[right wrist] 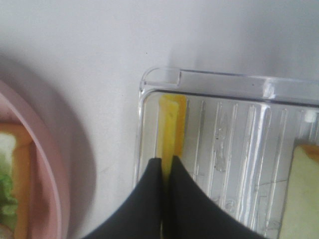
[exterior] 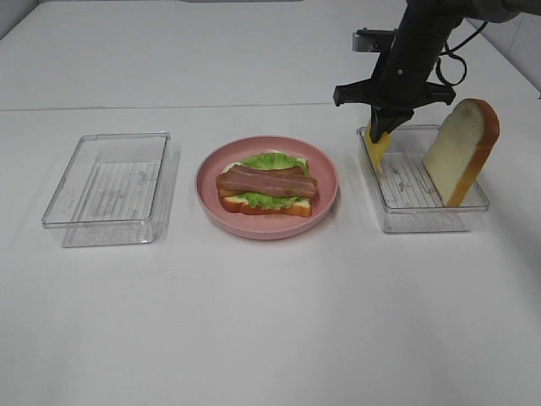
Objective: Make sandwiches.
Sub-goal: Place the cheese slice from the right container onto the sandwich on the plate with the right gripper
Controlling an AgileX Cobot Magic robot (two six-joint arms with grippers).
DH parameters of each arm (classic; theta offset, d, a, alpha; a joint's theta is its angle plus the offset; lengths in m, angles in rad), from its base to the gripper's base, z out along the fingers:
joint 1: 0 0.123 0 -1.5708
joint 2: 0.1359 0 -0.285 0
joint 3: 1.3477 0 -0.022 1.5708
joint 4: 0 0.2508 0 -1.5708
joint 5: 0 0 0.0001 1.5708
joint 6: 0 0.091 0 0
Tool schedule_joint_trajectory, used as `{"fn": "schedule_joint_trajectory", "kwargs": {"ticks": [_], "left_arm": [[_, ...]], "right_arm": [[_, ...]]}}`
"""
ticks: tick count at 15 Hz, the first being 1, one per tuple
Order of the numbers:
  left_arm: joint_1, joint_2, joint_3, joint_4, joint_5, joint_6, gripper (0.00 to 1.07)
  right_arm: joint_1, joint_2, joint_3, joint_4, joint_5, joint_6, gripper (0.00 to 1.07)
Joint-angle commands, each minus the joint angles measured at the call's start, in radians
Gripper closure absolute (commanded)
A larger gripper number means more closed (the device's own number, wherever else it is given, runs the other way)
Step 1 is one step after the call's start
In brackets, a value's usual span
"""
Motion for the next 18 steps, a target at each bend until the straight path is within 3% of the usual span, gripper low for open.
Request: {"fn": "schedule_joint_trajectory", "kwargs": {"ticks": [1,5,7,8,18], "left_arm": [[0.000,-0.022,0.005,-0.003,-0.011,-0.007,0.13],[0.000,-0.022,0.005,-0.003,-0.011,-0.007,0.13],[0.000,-0.022,0.005,-0.003,-0.011,-0.007,0.13],[0.000,-0.022,0.005,-0.003,-0.011,-0.007,0.13],[0.000,-0.022,0.005,-0.003,-0.011,-0.007,0.13]], "right_arm": [[0.000,-0.041,-0.013,-0.009,0.021,-0.008,1.07],[0.000,-0.163,-0.013,0.053,0.039,-0.011,1.07],[0.004,-0.199,-0.013,0.191,0.058,-0.050,1.07],[0.016,-0.203,-0.011,0.354,0.066,-0.129,1.07],[0.226,-0.109,-0.011,0.488,0.007,-0.166,1.07]]}}
